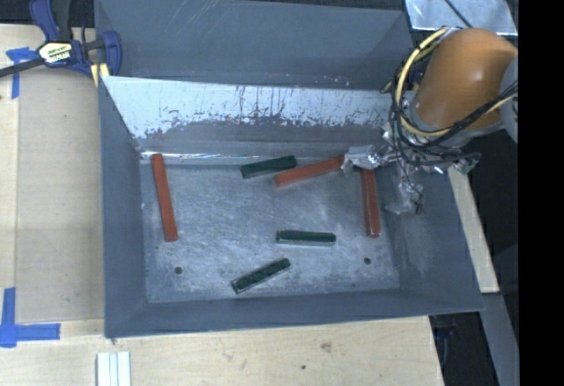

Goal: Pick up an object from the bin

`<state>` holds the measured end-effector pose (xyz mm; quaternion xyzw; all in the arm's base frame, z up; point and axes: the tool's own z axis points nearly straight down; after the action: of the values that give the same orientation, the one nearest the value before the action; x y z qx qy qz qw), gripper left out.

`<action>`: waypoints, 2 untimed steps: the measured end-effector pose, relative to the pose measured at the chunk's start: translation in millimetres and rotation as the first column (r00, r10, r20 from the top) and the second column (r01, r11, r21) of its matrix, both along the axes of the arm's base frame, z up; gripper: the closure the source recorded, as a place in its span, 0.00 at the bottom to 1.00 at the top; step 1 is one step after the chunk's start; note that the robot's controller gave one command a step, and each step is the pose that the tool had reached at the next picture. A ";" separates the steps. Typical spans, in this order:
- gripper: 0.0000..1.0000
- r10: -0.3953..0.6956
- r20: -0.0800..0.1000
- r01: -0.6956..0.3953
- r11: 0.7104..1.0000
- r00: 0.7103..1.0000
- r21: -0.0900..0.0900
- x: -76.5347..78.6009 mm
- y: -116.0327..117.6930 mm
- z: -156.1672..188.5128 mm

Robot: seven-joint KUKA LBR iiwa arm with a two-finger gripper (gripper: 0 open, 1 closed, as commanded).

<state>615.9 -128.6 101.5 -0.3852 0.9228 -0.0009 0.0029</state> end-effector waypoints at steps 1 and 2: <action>0.00 0.187 0.001 -0.187 0.982 0.982 -0.001 3.1 0.6 14.9; 0.00 0.583 -0.001 -0.583 0.813 0.813 0.003 7.7 -10.8 -28.5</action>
Offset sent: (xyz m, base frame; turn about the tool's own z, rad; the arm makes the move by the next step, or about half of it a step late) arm 0.0017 0.0004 0.0139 -0.1897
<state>623.6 -139.3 73.1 -0.6492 0.7606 0.0015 0.0026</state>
